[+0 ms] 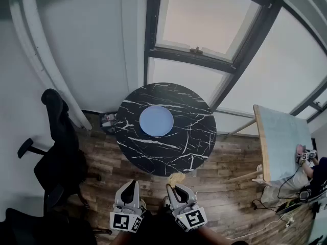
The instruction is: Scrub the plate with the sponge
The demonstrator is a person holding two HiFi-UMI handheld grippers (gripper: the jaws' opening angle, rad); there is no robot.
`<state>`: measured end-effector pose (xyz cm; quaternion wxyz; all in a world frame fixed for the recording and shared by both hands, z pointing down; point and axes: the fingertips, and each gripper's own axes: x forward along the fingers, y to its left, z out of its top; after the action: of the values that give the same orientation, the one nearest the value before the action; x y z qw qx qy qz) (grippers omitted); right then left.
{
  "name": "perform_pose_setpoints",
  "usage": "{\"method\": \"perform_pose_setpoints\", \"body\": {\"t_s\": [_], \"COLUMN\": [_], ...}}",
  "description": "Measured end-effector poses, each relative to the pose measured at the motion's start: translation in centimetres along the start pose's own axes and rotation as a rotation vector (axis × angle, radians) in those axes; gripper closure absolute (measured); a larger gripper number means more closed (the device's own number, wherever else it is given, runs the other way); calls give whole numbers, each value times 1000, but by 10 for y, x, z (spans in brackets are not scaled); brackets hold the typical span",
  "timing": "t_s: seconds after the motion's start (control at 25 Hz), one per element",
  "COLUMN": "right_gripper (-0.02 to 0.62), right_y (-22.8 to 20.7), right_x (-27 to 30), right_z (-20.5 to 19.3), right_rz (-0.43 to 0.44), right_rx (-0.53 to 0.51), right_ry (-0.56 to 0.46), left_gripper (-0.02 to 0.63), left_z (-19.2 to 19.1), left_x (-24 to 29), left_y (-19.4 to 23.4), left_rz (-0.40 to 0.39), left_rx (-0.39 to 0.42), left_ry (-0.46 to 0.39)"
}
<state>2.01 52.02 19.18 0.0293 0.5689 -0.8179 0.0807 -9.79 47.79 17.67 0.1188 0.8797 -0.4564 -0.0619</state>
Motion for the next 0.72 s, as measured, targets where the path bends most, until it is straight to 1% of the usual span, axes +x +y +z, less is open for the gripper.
{"method": "perform_pose_setpoints", "body": {"t_s": [0.24,0.48,0.72], "right_gripper": [575,574,574], "right_y": [3,5,20], "right_x": [3,6,19], "right_z": [0,0,-2], "right_rz": [-3,-13,-39], "right_rx": [4,60,69], "right_ry": [-4,-15,-10], "left_gripper": [609,609,609], "left_z": [0,1,2], "left_x": [-1,-3,-13], "left_y": [5,12,39], "left_rz": [0,-6,-1], "left_rx": [-8,-18,-27], "left_ry": [-5,-1,4]}}
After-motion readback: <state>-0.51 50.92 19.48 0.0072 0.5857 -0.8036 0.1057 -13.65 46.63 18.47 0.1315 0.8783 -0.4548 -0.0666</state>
